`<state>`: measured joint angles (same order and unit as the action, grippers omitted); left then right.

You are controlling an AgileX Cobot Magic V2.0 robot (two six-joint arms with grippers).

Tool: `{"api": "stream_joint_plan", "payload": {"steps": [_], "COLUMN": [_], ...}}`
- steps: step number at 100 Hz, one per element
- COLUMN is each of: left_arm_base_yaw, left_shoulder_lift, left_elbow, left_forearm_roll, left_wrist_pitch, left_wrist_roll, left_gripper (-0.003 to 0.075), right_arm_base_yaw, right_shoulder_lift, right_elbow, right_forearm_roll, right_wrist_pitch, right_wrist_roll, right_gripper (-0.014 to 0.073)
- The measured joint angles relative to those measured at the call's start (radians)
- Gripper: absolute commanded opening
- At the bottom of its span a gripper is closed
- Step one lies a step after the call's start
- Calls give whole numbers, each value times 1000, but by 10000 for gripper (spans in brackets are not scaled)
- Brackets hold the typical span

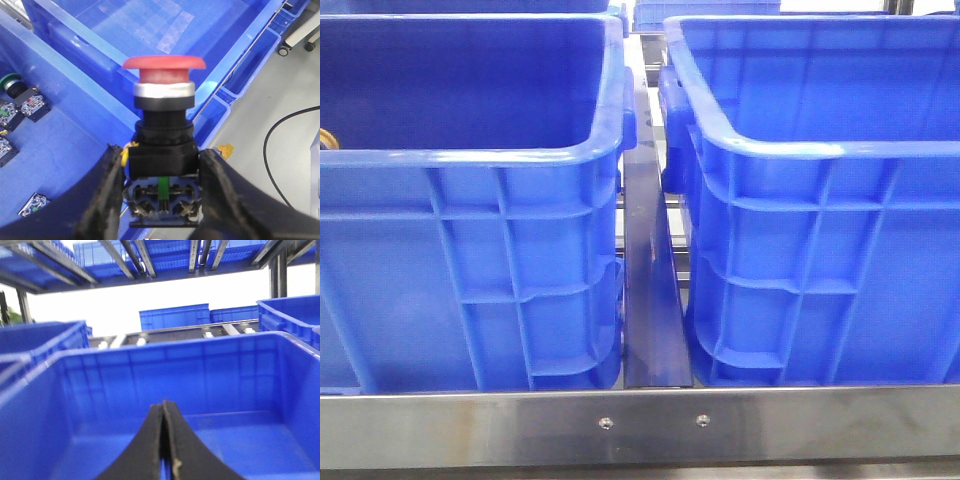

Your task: Pick red and yellow buttons and place in box

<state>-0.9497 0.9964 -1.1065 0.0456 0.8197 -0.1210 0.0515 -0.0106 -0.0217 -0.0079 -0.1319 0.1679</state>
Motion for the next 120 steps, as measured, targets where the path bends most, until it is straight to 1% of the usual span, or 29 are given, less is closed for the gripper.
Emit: {"api": "stream_joint_plan", "payload": {"steps": [9,21,38,49,56,62,79,84,89,108,115,120], "left_arm_base_yaw": [0,0,0,0,0,0,0,0,0,0,0,0], "left_shoulder_lift": [0,0,0,0,0,0,0,0,0,0,0,0], "left_elbow": [0,0,0,0,0,0,0,0,0,2,2,2], "left_forearm_roll": [0,0,0,0,0,0,1,1,1,1,1,1], "left_wrist_pitch": [0,0,0,0,0,0,0,0,0,0,0,0], "left_wrist_roll": [0,0,2,2,2,2,2,2,2,2,2,2], "left_gripper": [-19,-19,-19,-19,-19,-19,-19,-19,-19,-19,-19,-19], "right_arm_base_yaw": [0,0,0,0,0,0,0,0,0,0,0,0], "right_shoulder_lift": [0,31,185,308,378,429,525,544,559,583,583,583], "right_elbow": [-91,-258,-529,-668,-736,-771,-783,-783,-783,-783,-783,-783], "right_forearm_roll": [8,8,8,8,18,25,45,51,62,146,195,234], "right_wrist_pitch": [74,262,558,726,794,823,864,872,880,896,899,899], "right_wrist_roll": [46,66,70,71,73,73,75,75,75,75,75,75], "right_gripper": [-69,-69,-69,-69,-69,-69,-59,-27,29,353,433,459]}}
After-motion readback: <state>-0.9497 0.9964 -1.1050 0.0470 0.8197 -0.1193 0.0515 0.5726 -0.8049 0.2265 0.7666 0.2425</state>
